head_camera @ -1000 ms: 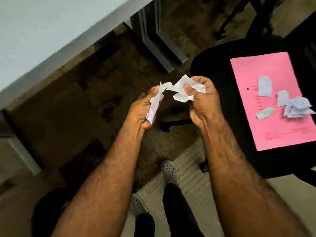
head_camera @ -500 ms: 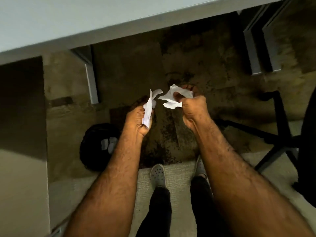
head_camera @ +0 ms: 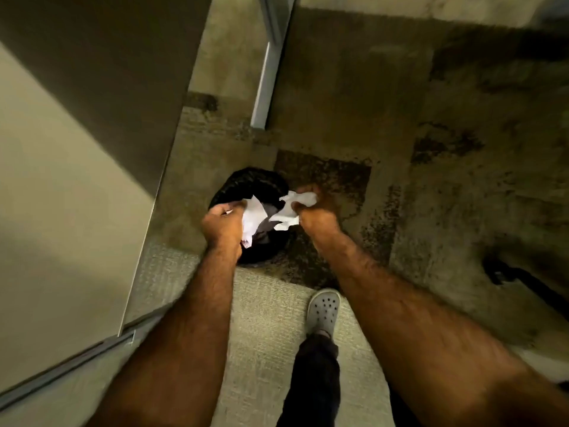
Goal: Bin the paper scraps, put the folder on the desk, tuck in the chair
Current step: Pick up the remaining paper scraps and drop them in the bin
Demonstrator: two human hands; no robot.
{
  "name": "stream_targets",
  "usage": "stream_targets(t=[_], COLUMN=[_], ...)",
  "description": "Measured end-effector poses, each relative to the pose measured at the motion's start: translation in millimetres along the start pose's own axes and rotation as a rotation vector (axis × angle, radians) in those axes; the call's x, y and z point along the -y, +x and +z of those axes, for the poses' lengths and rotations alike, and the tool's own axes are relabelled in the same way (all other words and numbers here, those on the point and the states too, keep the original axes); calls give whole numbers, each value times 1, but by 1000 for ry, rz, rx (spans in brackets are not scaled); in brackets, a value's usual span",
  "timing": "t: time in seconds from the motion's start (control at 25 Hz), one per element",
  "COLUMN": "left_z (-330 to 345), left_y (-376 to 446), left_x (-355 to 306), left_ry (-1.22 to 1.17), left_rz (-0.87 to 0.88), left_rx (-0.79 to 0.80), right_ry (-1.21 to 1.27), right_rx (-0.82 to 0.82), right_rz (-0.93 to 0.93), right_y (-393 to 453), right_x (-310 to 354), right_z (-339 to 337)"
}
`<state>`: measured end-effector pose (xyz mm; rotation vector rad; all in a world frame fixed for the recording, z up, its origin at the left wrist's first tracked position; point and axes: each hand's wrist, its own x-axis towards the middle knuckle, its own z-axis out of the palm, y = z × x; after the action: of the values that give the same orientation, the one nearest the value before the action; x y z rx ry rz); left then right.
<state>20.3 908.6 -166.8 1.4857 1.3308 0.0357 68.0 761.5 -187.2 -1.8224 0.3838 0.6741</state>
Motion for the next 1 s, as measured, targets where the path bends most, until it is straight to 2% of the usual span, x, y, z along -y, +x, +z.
stream_targets(t=[0.04,0.16,0.28,0.36,0.4,0.56,0.68,0.8,1.0], left_z=[-6,-11,-7,-1,3,9,6,3,5], left_y=[15,48,76,92,98,108,101,91,51], left_x=[11,37,60,70,75,95,103,99,56], left_ry=[120,386,493,464,461,699,684,676,640], left_rz=[45,147,203,223,219,257,240,310,320], left_rx=[-75,-135,-168,-179,-158,-2,9,44,76], right_ry=[-32,-178,-337,-367,-370,-263,-250,-271,-348], right_rx=[14,67,124,129,147,254,279,304,316], right_rz=[-11,-64,-93,-81,-72,1,7,-41,7], right_y=[8,30,51,66,70,72,65,59,34], right_x=[-8,-33,-59,-74,-79,-92,-87,-72,-32], right_z=[16,52,82,98,105,124,127,124,89])
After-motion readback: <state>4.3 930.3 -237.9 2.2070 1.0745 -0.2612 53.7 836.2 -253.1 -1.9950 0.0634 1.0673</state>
